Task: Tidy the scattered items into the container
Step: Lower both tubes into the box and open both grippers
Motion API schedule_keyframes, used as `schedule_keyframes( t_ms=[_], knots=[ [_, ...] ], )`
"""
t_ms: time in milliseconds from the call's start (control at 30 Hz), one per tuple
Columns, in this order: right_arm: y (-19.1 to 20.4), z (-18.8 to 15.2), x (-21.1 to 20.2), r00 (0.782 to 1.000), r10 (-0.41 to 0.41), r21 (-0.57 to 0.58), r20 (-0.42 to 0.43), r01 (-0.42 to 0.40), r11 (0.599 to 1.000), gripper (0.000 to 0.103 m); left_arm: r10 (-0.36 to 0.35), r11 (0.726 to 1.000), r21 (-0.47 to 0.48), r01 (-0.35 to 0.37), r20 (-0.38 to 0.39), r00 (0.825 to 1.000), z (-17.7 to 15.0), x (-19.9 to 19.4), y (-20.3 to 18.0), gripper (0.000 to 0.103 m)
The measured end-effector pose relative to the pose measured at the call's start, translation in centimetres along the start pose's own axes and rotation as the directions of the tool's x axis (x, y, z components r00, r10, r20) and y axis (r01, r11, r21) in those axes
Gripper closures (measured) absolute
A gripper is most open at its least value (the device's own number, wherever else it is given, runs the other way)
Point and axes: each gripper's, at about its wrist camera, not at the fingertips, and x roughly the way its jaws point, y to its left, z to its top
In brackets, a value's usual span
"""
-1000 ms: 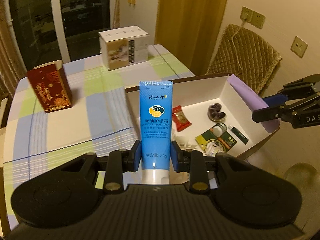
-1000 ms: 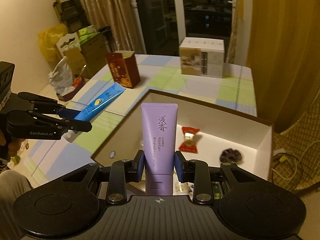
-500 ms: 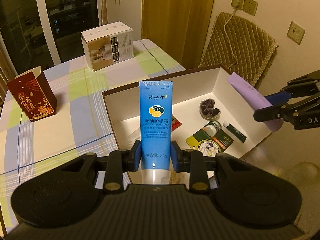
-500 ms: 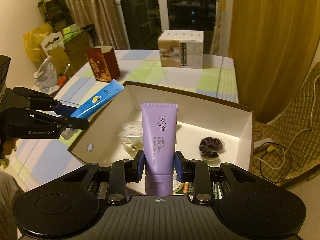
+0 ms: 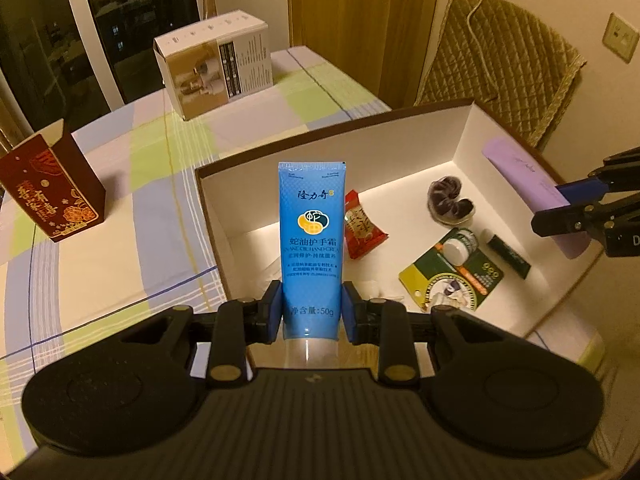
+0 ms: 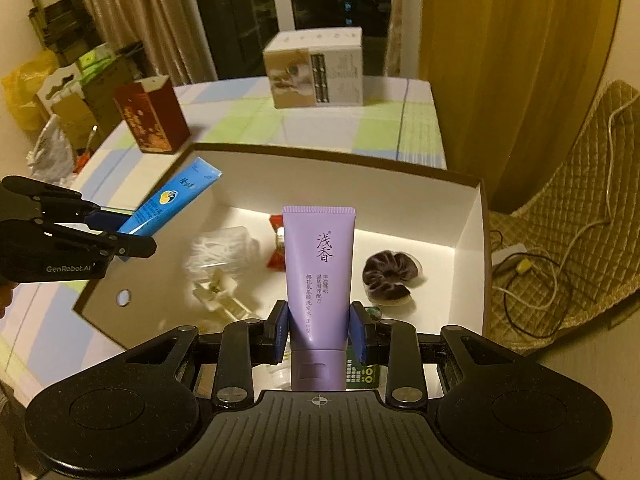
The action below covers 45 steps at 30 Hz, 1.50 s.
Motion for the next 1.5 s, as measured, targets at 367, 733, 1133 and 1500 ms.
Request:
schedule_keyframes(
  t_ms=[367, 733, 1133, 1500],
  knots=[
    [-0.6, 1.4, 4.8, 0.998, -0.016, 0.062, -0.059, 0.02, 0.998, 0.069, 0.027, 1.0, 0.001, -0.027, -0.096, 0.995, 1.0, 5.2, 0.0, 0.077],
    [-0.5, 1.6, 6.4, 0.996, -0.023, 0.083, -0.083, 0.03, 0.996, 0.069, 0.065, 0.997, 0.038, -0.063, -0.055, 0.996, 1.7, 5.6, 0.3, 0.075],
    [0.0, 2.2, 6.7, 0.999, -0.032, 0.103, -0.043, 0.037, 0.994, 0.069, 0.07, 0.997, 0.042, -0.069, -0.028, 0.997, 1.6, 4.0, 0.3, 0.068],
    [1.2, 2.5, 5.0, 0.993, -0.062, 0.058, 0.102, 0.056, 0.997, 0.009, 0.054, 0.998, -0.034, -0.055, -0.008, 0.998, 1.0, 1.9, 1.3, 0.049]
  ],
)
